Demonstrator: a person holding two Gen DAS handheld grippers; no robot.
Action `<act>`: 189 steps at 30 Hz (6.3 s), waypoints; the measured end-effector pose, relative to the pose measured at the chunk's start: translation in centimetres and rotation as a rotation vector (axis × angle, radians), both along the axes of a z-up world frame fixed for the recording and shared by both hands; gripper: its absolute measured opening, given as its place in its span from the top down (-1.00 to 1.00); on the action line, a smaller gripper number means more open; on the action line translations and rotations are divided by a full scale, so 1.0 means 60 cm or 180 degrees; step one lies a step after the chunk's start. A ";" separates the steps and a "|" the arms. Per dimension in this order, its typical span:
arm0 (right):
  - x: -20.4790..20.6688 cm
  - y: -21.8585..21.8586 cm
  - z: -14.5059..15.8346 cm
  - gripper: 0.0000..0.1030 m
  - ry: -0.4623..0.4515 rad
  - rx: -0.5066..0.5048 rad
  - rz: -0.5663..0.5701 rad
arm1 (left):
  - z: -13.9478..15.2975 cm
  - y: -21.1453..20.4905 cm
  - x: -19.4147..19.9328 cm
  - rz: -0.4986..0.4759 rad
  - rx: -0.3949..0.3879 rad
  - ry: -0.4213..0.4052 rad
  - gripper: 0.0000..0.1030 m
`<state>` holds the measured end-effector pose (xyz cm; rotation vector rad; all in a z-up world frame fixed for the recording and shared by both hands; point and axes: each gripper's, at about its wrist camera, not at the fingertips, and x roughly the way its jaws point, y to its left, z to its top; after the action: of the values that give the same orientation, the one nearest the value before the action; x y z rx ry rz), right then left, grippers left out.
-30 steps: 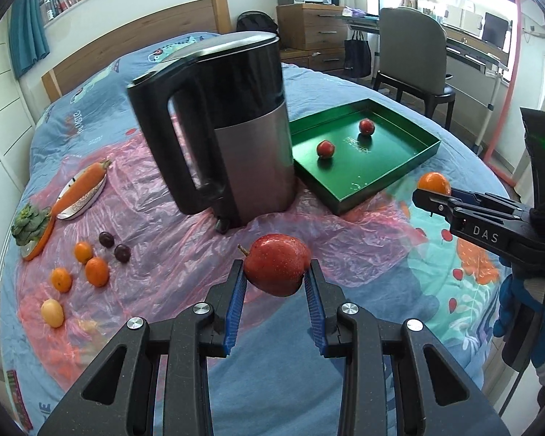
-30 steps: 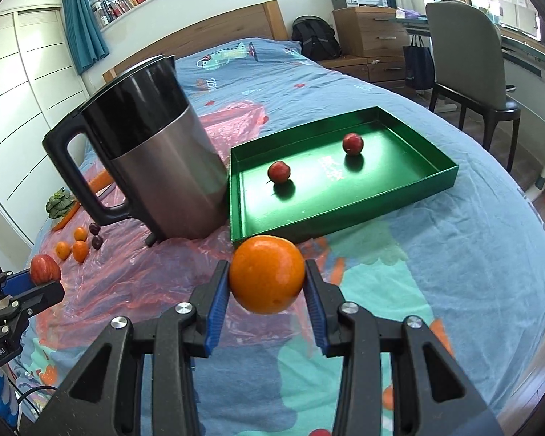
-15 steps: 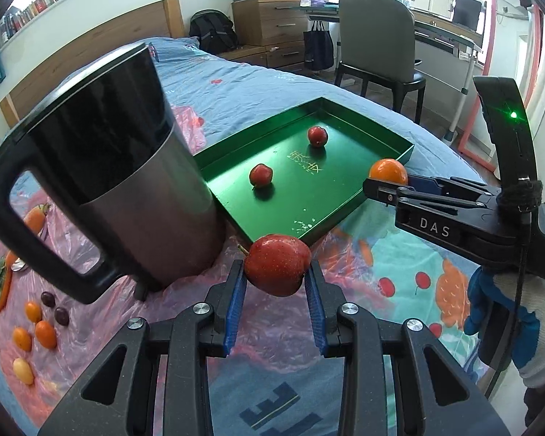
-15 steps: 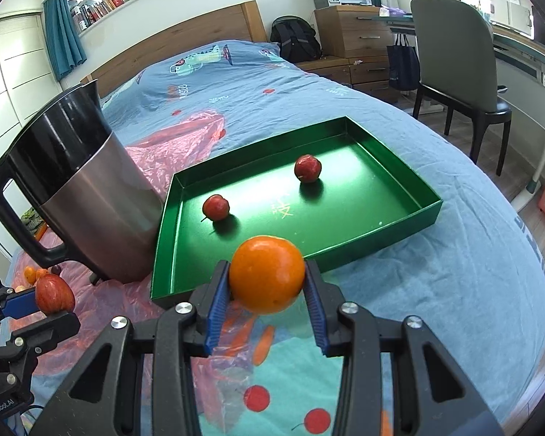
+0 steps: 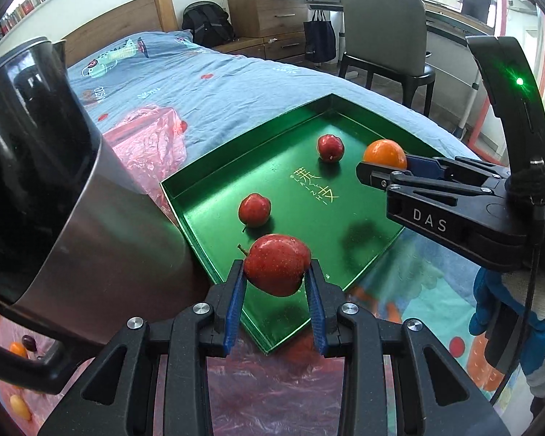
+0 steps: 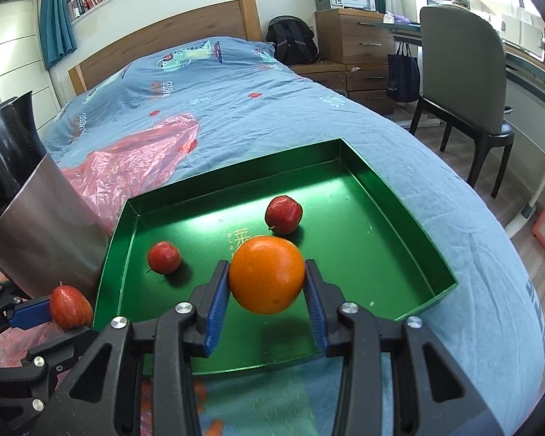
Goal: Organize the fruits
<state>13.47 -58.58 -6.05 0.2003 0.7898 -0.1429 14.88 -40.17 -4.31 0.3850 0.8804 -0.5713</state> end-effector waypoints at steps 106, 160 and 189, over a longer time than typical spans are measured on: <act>-0.242 0.378 0.120 0.10 -0.0330 0.0179 0.0993 | 0.131 0.443 -0.205 0.1210 -0.0129 -0.0697 0.00; -0.047 0.707 0.001 0.11 0.0276 0.0021 0.2064 | -0.049 0.872 -0.084 0.2712 -0.0301 -0.0037 -0.42; 0.148 0.769 -0.108 1.00 0.0603 -0.0066 0.2073 | -0.141 0.886 0.056 0.2688 -0.0381 0.0269 -0.28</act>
<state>22.38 -12.43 -12.54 -0.0980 1.0050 0.4508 18.23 12.96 -12.76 -0.1360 0.9887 0.1438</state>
